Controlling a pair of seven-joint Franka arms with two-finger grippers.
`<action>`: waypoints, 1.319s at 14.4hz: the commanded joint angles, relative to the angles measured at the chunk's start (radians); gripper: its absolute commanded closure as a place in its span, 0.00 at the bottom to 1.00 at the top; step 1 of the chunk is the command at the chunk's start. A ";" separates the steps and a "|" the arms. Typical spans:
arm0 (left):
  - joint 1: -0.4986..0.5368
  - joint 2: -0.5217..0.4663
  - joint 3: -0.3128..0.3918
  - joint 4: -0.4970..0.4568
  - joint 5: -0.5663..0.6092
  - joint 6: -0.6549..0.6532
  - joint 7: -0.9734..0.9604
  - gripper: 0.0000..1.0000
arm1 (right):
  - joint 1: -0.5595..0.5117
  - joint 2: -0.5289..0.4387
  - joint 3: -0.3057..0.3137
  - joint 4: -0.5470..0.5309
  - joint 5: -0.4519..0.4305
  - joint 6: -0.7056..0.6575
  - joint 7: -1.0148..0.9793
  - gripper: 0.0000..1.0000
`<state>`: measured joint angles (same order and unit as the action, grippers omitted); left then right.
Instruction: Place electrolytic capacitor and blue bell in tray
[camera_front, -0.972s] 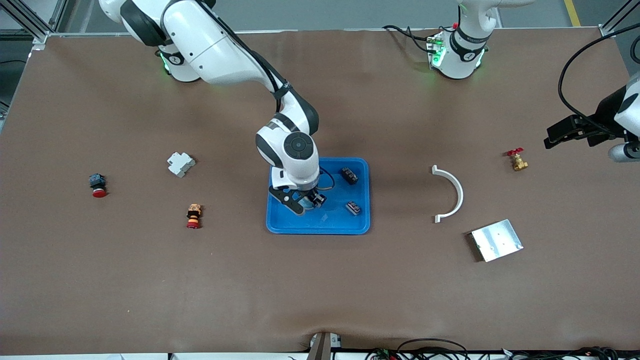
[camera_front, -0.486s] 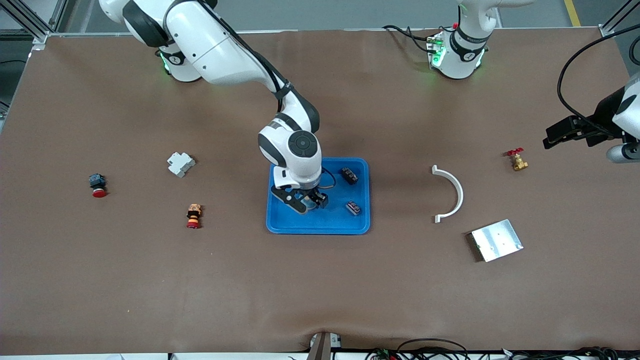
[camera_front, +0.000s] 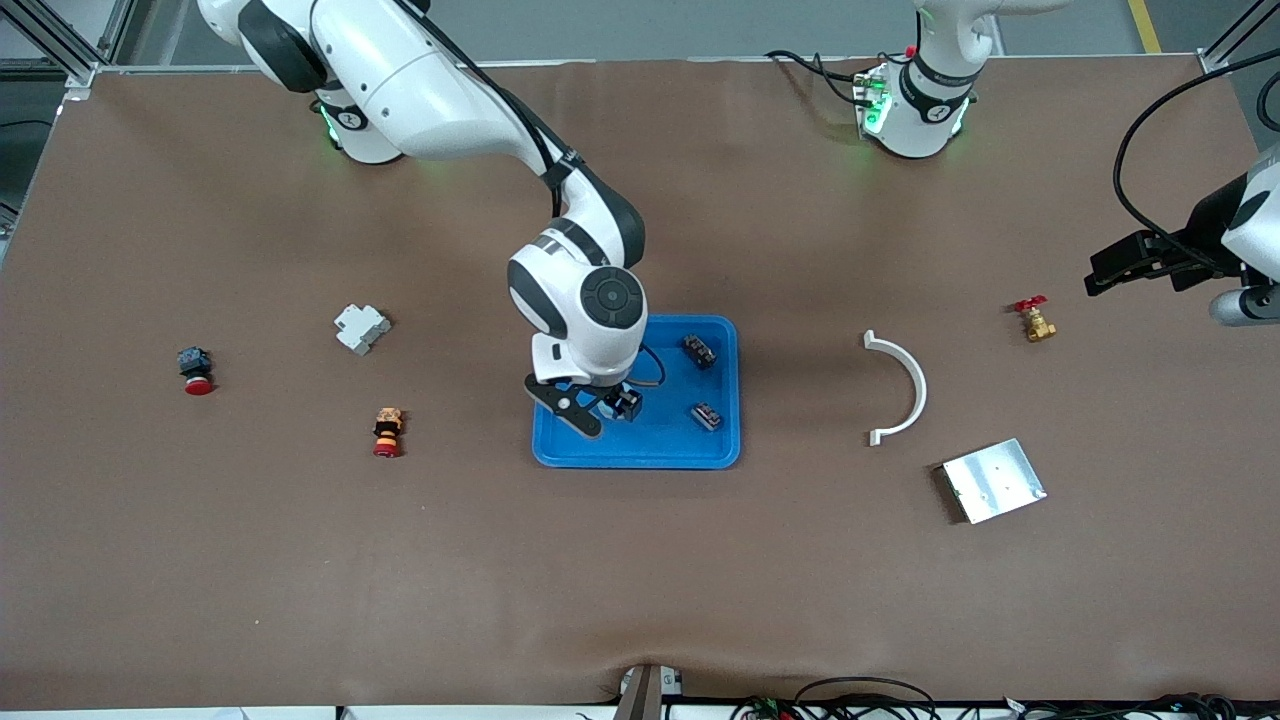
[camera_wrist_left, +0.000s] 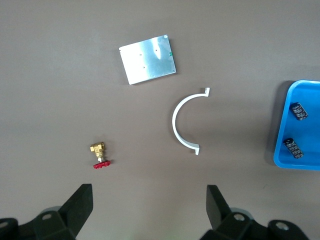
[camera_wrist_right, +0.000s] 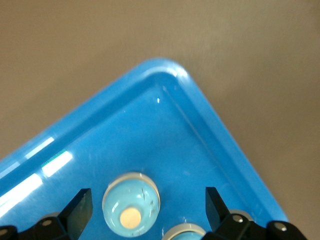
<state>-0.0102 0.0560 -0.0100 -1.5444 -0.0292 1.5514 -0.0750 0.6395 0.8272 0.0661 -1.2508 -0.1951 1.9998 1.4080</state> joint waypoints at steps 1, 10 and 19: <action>-0.002 0.002 0.002 0.012 0.021 -0.016 0.009 0.00 | -0.041 -0.032 0.011 0.007 0.022 -0.041 -0.078 0.00; 0.001 0.004 0.004 0.010 0.021 -0.016 0.009 0.00 | -0.193 -0.192 0.007 -0.002 0.046 -0.196 -0.446 0.00; 0.004 0.005 0.004 0.010 0.021 -0.022 0.007 0.00 | -0.400 -0.296 0.000 -0.036 0.046 -0.329 -0.957 0.00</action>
<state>-0.0067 0.0573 -0.0076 -1.5456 -0.0290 1.5467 -0.0750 0.2787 0.5788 0.0534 -1.2439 -0.1650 1.6746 0.5300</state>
